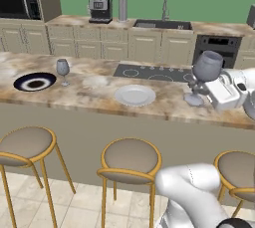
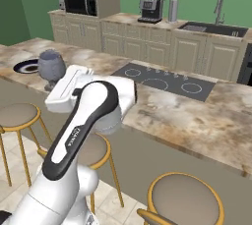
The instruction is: Retrieve the wine glasses from the counter and place one next to each plate.
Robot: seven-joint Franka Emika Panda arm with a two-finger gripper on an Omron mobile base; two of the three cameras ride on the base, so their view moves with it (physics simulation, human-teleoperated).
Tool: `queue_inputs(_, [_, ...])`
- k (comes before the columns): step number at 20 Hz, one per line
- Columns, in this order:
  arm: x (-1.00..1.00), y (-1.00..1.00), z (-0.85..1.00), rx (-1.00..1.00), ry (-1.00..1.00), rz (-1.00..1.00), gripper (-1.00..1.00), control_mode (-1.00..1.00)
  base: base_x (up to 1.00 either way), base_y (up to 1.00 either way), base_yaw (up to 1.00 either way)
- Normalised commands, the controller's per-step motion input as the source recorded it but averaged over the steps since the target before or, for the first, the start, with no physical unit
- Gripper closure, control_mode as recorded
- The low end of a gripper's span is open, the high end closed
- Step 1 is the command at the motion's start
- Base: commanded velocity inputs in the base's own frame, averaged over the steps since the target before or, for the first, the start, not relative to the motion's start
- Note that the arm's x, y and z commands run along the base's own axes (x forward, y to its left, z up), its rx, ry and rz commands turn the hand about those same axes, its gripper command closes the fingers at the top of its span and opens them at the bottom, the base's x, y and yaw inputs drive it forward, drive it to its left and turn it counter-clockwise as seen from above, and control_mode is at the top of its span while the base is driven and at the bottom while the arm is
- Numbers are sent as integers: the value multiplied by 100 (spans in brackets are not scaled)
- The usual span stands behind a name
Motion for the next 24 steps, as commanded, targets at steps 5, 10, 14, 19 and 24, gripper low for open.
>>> queue_inputs(5, [100,-46,-11,0,17,0,100,-100,0,0,0])
queue_inputs(10, [77,-48,-13,0,7,2,100,-100,0,0,0])
queue_inputs(14, [51,-23,-11,-8,-1,2,100,-100,0,0,0])
queue_inputs(19, [49,-1,-18,-17,-7,2,100,-100,0,0,0])
queue_inputs(24, [36,0,-21,-12,-11,0,100,-100,0,0,0])
